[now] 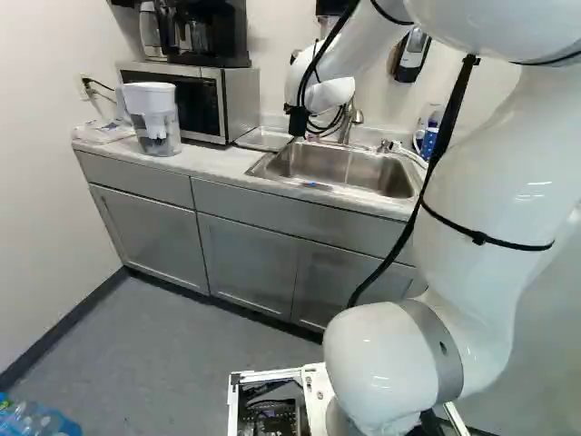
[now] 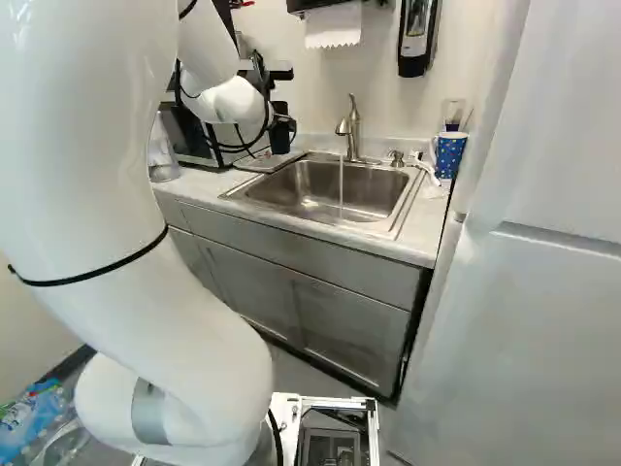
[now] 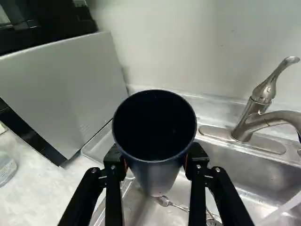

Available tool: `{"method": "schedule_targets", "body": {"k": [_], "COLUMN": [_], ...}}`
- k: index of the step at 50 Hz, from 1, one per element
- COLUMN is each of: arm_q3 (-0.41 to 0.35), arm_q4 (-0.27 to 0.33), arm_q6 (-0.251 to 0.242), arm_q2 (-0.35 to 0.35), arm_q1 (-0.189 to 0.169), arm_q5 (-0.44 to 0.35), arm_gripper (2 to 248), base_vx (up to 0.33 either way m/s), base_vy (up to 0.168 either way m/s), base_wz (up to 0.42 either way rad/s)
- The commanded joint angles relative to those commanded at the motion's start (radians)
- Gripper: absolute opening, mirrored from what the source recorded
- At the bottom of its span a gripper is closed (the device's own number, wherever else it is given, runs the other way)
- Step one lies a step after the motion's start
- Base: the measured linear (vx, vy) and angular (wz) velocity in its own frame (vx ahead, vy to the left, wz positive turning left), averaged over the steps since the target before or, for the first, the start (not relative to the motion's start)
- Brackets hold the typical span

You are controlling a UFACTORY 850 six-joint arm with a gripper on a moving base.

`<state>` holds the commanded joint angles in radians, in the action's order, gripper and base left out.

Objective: Rinse the cup and place it in the tray

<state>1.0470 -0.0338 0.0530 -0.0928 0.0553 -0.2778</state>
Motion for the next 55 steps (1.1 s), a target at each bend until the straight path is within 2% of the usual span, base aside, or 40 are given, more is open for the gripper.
{"method": "schedule_targets", "body": {"k": [25,55], "arm_q3": [0.125,0.29], "arm_q4": [0.003,0.034], "arm_q6": [0.0,0.0], "arm_q2": [-0.116,-0.274], "arm_q1": [0.023,0.049], "arm_q5": [-0.026,-0.011], "arm_gripper": [126,126], "base_vx": [0.0,0.0], "base_vy": [0.0,0.0], "base_wz": [0.0,0.0]}}
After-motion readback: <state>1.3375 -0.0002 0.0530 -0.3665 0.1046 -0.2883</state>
